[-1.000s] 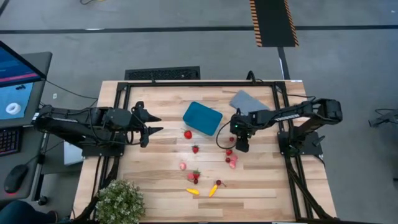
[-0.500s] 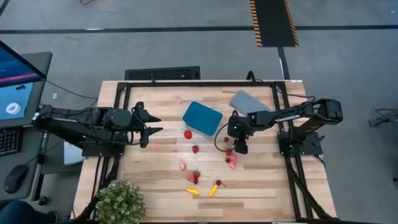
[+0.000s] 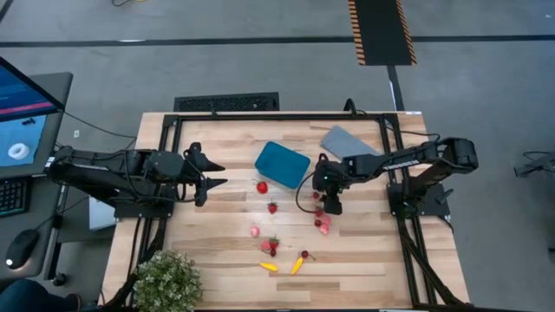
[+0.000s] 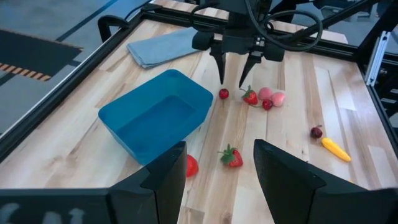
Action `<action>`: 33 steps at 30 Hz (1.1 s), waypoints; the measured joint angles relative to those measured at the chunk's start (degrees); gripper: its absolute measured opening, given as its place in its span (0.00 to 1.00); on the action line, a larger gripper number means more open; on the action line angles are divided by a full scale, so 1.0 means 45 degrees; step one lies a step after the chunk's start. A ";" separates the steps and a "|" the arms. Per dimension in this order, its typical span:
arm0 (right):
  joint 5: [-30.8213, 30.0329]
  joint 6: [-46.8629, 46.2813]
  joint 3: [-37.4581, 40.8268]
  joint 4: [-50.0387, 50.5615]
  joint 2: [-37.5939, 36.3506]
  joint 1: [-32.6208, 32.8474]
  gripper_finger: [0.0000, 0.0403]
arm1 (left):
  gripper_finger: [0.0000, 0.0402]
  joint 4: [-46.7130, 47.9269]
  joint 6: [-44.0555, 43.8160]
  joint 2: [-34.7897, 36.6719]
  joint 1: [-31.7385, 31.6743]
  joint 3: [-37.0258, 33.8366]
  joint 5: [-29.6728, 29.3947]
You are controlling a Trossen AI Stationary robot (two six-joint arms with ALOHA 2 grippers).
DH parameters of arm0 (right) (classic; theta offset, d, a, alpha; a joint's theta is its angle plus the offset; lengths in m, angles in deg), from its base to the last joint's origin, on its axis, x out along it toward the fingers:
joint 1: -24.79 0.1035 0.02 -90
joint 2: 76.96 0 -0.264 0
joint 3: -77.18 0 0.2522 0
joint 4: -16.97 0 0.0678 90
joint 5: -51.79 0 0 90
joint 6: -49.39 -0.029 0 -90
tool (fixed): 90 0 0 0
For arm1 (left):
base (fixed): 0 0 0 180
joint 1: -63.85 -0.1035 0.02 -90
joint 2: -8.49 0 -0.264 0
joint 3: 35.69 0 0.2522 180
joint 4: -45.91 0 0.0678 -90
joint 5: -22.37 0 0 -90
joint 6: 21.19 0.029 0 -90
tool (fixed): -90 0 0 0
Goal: Pick and placing Produce into tupperware
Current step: Put the red cherry into the blue bin
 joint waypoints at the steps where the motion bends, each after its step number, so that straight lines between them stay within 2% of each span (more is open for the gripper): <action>1: 0.0000 0.0071 -0.0004 -0.0027 0.0000 -0.0031 0.53 | 0.44 0.0000 0.0000 0.0000 0.0000 0.0000 0.0004; 12: 0.0306 0.0140 -0.0014 -0.0577 0.0000 -0.0342 0.53 | 0.44 0.0000 0.0000 -0.0004 0.0000 0.0000 0.0000; 20: 0.0595 0.0426 -0.0771 0.0035 0.2049 -0.0103 0.53 | 0.44 -0.0031 -0.0119 0.0000 0.0010 0.0000 0.0063; 28: 0.0633 0.0616 -0.1172 -0.0359 0.2067 -0.0089 0.53 | 0.44 -0.0009 -0.0248 -0.0005 0.0245 0.0000 0.0167; 33: 0.0696 0.0651 -0.1358 0.0005 0.2684 -0.0089 0.48 | 0.44 -0.0048 -0.0243 -0.0003 0.0370 0.0000 0.0146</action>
